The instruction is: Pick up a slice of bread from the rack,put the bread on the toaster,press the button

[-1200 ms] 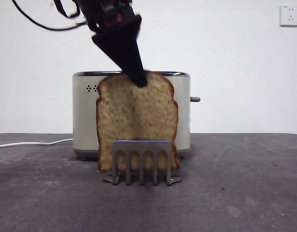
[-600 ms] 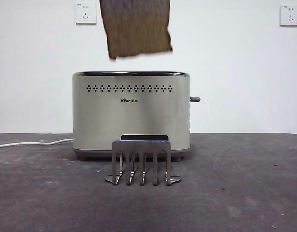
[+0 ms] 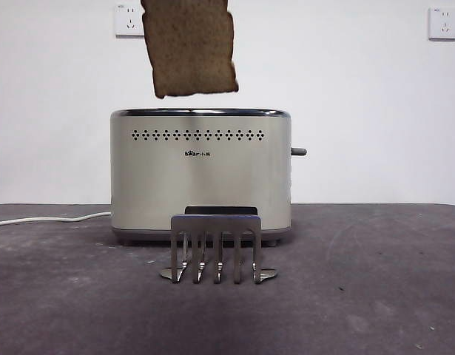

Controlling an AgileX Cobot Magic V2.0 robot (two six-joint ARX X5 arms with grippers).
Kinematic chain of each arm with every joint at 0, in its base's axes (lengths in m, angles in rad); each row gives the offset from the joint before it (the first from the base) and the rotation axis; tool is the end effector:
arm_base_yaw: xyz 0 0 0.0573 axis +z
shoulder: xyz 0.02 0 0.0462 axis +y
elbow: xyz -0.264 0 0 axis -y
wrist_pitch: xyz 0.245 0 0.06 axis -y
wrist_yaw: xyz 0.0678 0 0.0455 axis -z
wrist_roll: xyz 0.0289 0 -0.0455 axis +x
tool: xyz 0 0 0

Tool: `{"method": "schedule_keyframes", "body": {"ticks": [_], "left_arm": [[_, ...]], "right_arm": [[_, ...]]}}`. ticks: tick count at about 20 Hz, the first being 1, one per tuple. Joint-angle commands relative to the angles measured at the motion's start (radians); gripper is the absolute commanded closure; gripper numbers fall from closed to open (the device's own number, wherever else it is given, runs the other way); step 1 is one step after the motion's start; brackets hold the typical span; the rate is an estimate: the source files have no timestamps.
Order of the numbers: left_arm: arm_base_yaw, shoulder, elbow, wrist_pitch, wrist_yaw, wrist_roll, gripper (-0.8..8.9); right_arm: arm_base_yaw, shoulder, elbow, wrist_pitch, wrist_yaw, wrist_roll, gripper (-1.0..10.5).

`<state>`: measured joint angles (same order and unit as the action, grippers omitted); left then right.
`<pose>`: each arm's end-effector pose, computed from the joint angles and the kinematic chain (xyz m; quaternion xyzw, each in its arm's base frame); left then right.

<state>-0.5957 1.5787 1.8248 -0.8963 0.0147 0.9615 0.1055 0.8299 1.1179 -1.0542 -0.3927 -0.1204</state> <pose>0.2663 -0.1811 0.4268 0.4991 0.1397 -0.3940 0.7591 0.1259 0.0245 0.3599 -0.0007 0.3555 0.2505 0.9005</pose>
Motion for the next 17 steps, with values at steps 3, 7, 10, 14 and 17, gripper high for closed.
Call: {"method": "schedule_keyframes", "body": {"ticks": [3, 7, 10, 14, 17], "left_arm": [[0.024, 0.022, -0.003, 0.011, 0.029, 0.016, 8.23], [0.047, 0.054, -0.003, 0.001, 0.098, 0.016, 8.23], [0.048, 0.071, -0.003, -0.003, 0.097, 0.020, 8.23], [0.070, 0.122, -0.003, -0.006, 0.147, 0.019, 8.23], [0.081, 0.172, -0.003, 0.000, 0.145, 0.019, 8.23]], "right_arm": [[0.003, 0.023, 0.003, 0.005, -0.002, -0.005, 9.6], [0.003, 0.032, 0.003, 0.005, -0.002, -0.009, 9.6], [0.003, 0.034, 0.003, 0.005, -0.002, -0.010, 9.6], [0.003, 0.034, 0.003, 0.005, -0.002, -0.010, 9.6], [0.003, 0.034, 0.003, 0.005, -0.002, -0.010, 9.6]]}}
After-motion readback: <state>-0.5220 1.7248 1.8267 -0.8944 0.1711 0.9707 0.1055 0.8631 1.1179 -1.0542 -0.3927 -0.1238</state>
